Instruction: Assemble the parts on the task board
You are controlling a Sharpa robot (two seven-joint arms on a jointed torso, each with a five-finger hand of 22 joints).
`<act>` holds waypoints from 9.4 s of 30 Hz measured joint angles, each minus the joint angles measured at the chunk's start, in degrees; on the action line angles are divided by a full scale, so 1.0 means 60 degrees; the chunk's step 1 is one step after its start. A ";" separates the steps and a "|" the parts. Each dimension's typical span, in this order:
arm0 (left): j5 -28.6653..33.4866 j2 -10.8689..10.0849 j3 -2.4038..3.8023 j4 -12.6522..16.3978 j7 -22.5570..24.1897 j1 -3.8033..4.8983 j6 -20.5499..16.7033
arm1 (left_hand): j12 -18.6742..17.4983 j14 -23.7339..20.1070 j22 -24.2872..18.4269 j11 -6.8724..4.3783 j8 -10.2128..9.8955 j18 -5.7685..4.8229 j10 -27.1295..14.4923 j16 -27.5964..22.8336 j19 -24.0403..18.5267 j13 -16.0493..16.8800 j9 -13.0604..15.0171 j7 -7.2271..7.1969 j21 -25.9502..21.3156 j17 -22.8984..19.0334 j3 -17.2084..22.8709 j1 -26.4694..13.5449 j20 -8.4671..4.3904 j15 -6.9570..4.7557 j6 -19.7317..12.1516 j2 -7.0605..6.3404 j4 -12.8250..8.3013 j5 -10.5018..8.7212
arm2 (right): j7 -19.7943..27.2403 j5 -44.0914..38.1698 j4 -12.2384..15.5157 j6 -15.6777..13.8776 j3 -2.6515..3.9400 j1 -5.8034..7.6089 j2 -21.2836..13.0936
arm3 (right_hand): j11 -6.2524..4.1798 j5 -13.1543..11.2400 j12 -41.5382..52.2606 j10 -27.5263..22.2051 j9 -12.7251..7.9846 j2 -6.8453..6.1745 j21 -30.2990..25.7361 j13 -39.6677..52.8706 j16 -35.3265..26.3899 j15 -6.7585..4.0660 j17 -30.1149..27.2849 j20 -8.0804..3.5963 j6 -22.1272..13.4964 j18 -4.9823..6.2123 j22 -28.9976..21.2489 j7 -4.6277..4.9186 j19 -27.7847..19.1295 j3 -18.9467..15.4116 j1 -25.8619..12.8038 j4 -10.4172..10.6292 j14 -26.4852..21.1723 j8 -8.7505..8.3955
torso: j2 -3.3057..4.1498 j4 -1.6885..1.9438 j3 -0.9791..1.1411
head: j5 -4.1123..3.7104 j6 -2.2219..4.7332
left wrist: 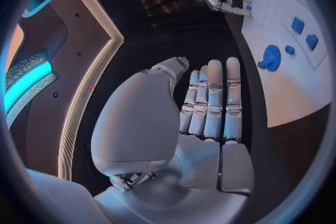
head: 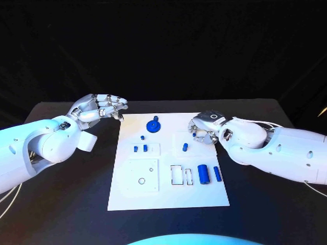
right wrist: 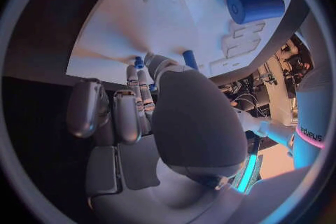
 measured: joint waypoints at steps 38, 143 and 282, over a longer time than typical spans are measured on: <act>0.0049 -0.0031 -0.0001 -0.0057 -0.0106 -0.0002 0.0004 | -0.0104 0.0000 0.0106 0.0035 -0.0072 0.0000 0.0034 0.0037 -0.0002 -0.0047 -0.0028 0.0008 0.0113 0.0081 0.0028 0.0110 0.0000 0.0000 0.0009 0.0037 -0.0028 0.0000 | -0.0218 -0.0252 0.0174 -0.0302 0.0004 -0.0080 -0.0068 | 0.0158 -0.0786 -0.0503 0.1370 0.0703 0.0513 0.0527 -0.0481 0.0078 -0.0140 -0.0076 -0.0154 0.0783 -0.0001 0.0005 -0.0100 0.0221 0.2014 -0.0259 -0.1415 0.0001 0.0466 | -0.0019 -0.0011 -0.0009 | 0.0012 -0.0075; 0.0081 0.0285 -0.0002 -0.0010 -0.0230 -0.0004 0.0081 | -0.0250 -0.0072 0.0210 0.0105 -0.0110 -0.0001 -0.0037 0.0072 -0.0002 -0.0091 -0.0050 0.0041 0.0145 0.0142 0.0028 0.0148 0.0000 0.0071 -0.0025 -0.0001 -0.0027 0.0000 | -0.0041 -0.0099 0.1684 -0.0395 -0.0067 -0.1120 0.1624 | 0.0190 -0.0798 -0.0640 0.1406 0.0775 0.0475 0.0554 -0.0481 0.0111 -0.0171 -0.0080 -0.0153 0.0778 -0.0002 0.0002 -0.0102 0.0219 0.2153 -0.0397 -0.1560 -0.0032 0.0479 | -0.0010 -0.0005 -0.0019 | 0.1536 -0.0766; 0.0085 0.0333 -0.0004 -0.0115 -0.0426 -0.0005 0.0399 | -0.0297 -0.0141 0.0285 0.0103 -0.0146 -0.0002 -0.0035 0.0110 -0.0037 -0.0113 -0.0058 0.0041 0.0183 0.0177 0.0027 0.0186 0.0034 0.0071 -0.0026 0.0037 -0.0027 0.0000 | -0.0135 0.0930 0.2995 -0.0590 0.0155 0.0256 -0.0858 | 0.0307 -0.0804 0.0400 0.1126 0.0677 0.0673 0.0075 -0.0608 -0.0017 -0.0291 -0.0955 -0.0191 0.1135 0.0137 0.0007 -0.0148 0.0287 0.0503 0.0235 -0.0557 0.0020 -0.0312 | -0.0042 -0.0030 -0.0035 | 0.1237 -0.0496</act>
